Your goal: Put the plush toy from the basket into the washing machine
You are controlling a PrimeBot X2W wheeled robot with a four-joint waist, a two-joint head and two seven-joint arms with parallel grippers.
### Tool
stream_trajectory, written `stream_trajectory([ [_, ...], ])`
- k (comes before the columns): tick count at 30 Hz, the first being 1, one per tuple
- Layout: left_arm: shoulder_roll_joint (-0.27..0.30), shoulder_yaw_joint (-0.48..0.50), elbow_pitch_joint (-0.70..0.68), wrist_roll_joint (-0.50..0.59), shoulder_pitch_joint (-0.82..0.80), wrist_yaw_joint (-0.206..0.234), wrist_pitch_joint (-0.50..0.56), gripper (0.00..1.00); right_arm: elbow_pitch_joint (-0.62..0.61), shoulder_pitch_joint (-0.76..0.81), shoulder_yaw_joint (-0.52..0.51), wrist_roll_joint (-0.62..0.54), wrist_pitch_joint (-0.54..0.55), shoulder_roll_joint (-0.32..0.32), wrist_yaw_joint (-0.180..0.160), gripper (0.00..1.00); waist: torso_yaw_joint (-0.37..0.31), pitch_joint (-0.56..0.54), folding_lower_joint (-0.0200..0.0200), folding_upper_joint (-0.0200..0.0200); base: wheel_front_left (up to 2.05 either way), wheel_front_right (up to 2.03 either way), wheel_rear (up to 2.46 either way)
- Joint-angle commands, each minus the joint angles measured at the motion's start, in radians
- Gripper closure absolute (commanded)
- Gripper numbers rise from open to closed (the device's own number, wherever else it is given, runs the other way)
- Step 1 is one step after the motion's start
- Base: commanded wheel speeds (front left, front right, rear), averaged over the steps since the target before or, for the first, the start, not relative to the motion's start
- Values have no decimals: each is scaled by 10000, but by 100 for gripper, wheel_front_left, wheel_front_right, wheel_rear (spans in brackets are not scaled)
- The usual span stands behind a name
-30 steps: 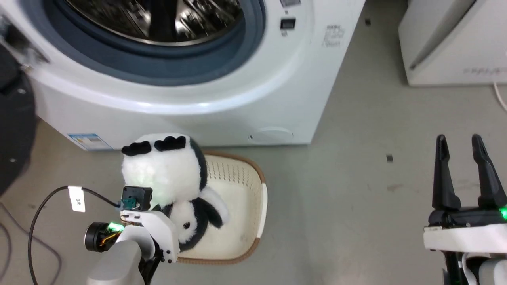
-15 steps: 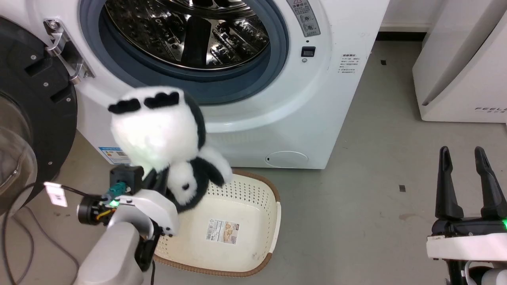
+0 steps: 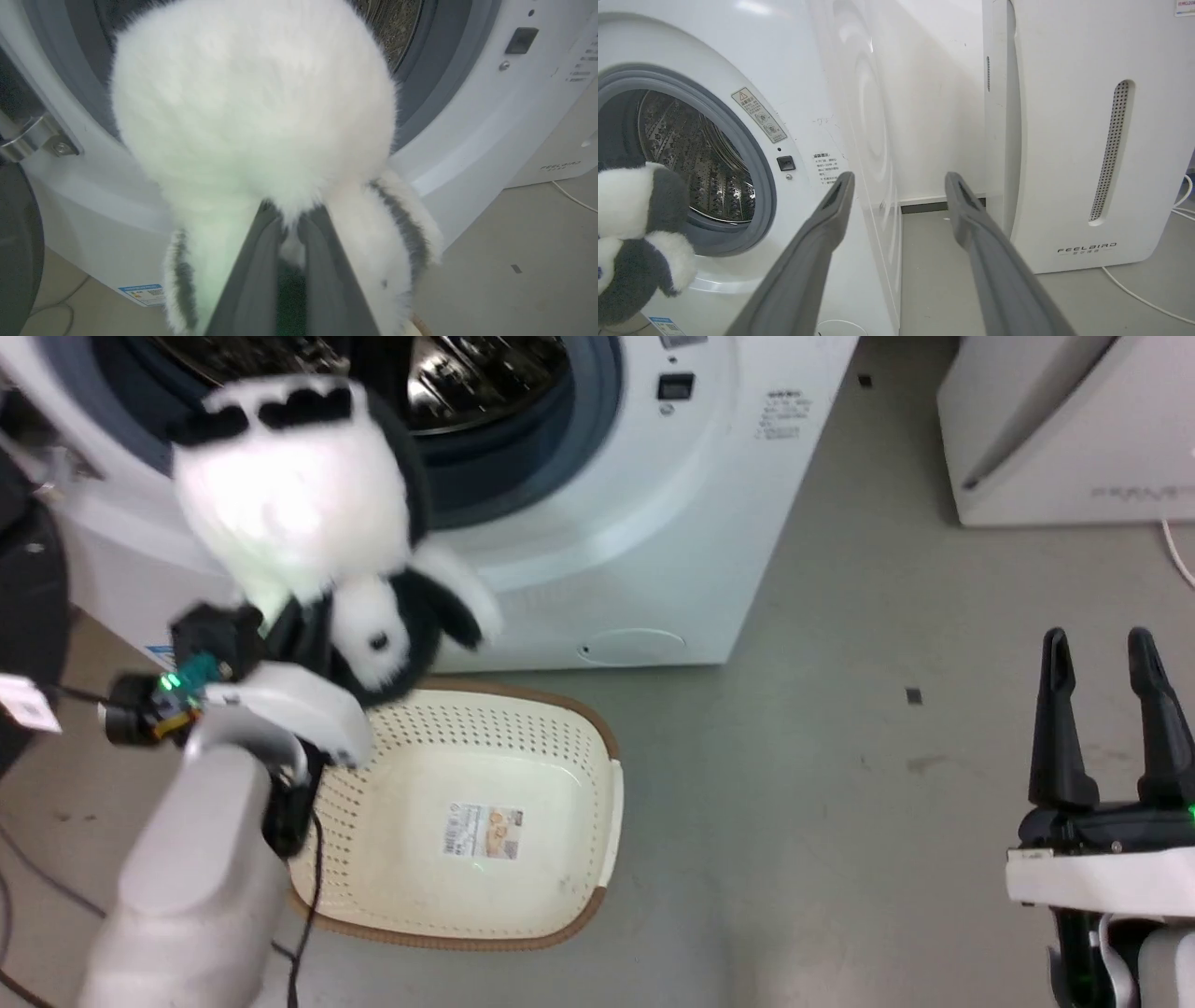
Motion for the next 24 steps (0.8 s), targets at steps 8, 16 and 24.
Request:
stream_trajectory([
  [8,749,568,503,341,-2260,-42,-70,100,-117,-707,44,436,-44,-6,-7,0,-1263,1623,0,0,0,0,0],
  [16,1854,908,1380,556,-4598,-130,-61,100,-159,-1145,259,878,-44,-6,-7,0,-2050,2760,0,0,0,0,0],
  [24,2696,1107,1918,708,-6560,28,-31,100,-282,-1531,430,1225,-44,-6,-7,0,-2739,3796,0,0,0,0,0],
])
